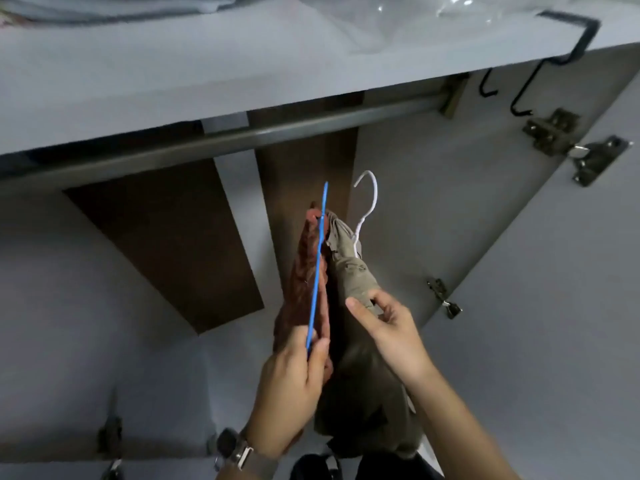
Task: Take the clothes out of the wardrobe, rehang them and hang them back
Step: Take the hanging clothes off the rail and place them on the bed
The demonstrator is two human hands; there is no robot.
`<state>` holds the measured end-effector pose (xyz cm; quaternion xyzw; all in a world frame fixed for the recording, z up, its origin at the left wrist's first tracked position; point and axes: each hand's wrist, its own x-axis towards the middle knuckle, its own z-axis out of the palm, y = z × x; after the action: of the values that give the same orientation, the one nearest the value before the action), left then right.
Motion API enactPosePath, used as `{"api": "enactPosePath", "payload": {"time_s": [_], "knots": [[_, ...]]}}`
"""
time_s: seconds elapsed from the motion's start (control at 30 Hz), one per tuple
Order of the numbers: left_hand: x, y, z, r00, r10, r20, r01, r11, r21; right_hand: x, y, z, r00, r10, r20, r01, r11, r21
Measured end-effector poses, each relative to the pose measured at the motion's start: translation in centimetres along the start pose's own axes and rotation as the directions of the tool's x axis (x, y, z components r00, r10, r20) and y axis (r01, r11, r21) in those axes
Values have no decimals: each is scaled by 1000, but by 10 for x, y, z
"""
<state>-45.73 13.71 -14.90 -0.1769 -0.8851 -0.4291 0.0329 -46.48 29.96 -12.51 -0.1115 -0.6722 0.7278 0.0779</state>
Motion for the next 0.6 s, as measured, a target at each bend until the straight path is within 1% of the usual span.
{"api": "enactPosePath", "payload": {"time_s": [0.07,0.13,0.23,0.3,0.37,0.47,0.53,0.57,0.6], "knots": [[-4,8,26,991,70,117,-74,997,28,-6,1,-11,998,15,-58,-13,999,29],[-7,16,49,961,159,228,-169,985,27,-16,6,-23,991,55,-124,-48,997,57],[-19,36,75,913,278,298,-307,950,53,-36,14,-45,969,140,-202,-123,988,95],[-31,52,85,870,334,364,-391,915,95,-51,17,-62,958,178,-224,-172,984,47],[-43,63,96,833,331,443,-381,924,26,-63,18,-78,944,189,-270,-207,978,-37],[-55,78,115,763,317,564,-310,944,-111,-84,21,-104,928,148,-343,-207,968,-142],[-61,92,119,684,360,635,-229,932,-282,-106,21,-124,916,136,-378,-200,970,-135],[-64,100,120,658,392,643,-204,915,-348,-121,21,-133,913,133,-387,-194,973,-124],[-66,107,120,662,412,626,-204,903,-379,-137,21,-144,913,131,-386,-192,973,-124]]}}
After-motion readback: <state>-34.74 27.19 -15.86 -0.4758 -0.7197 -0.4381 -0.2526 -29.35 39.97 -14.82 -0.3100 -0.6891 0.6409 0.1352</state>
